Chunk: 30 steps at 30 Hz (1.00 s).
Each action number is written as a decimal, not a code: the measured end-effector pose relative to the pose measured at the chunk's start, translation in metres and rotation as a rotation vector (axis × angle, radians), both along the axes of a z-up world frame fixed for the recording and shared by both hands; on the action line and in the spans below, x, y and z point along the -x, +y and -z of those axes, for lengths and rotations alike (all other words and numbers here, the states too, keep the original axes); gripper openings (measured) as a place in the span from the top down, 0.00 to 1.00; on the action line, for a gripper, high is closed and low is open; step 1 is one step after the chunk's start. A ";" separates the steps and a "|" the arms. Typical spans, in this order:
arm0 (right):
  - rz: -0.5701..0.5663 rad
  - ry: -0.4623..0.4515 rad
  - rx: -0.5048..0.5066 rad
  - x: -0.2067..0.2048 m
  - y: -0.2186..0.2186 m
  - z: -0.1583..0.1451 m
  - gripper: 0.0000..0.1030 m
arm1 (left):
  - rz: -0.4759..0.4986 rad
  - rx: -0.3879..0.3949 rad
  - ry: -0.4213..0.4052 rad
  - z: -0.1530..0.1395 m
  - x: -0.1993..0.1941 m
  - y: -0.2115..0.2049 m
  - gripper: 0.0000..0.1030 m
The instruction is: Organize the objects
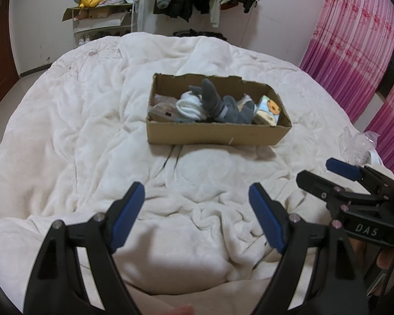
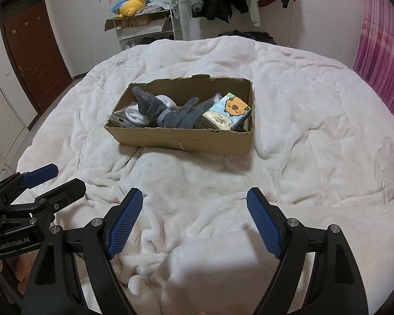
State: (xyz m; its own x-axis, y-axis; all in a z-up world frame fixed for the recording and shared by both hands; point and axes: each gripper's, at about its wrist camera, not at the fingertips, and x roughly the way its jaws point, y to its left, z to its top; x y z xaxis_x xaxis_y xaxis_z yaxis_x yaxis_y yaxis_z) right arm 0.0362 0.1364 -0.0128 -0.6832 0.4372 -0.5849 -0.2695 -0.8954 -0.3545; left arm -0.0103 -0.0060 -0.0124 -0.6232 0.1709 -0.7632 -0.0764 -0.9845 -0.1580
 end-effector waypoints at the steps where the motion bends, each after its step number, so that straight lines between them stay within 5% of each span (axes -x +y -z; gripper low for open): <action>1: 0.000 0.000 0.000 0.000 0.000 0.000 0.18 | 0.000 0.000 -0.001 0.000 0.000 0.000 0.20; 30: -0.001 -0.002 0.000 0.000 0.000 -0.001 0.18 | 0.003 -0.001 -0.006 0.003 0.001 -0.001 0.20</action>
State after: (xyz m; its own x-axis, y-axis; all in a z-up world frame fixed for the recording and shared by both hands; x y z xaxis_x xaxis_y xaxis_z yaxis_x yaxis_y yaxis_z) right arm 0.0359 0.1366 -0.0121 -0.6822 0.4366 -0.5865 -0.2679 -0.8956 -0.3550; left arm -0.0112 -0.0065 -0.0155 -0.6184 0.1733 -0.7665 -0.0785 -0.9841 -0.1591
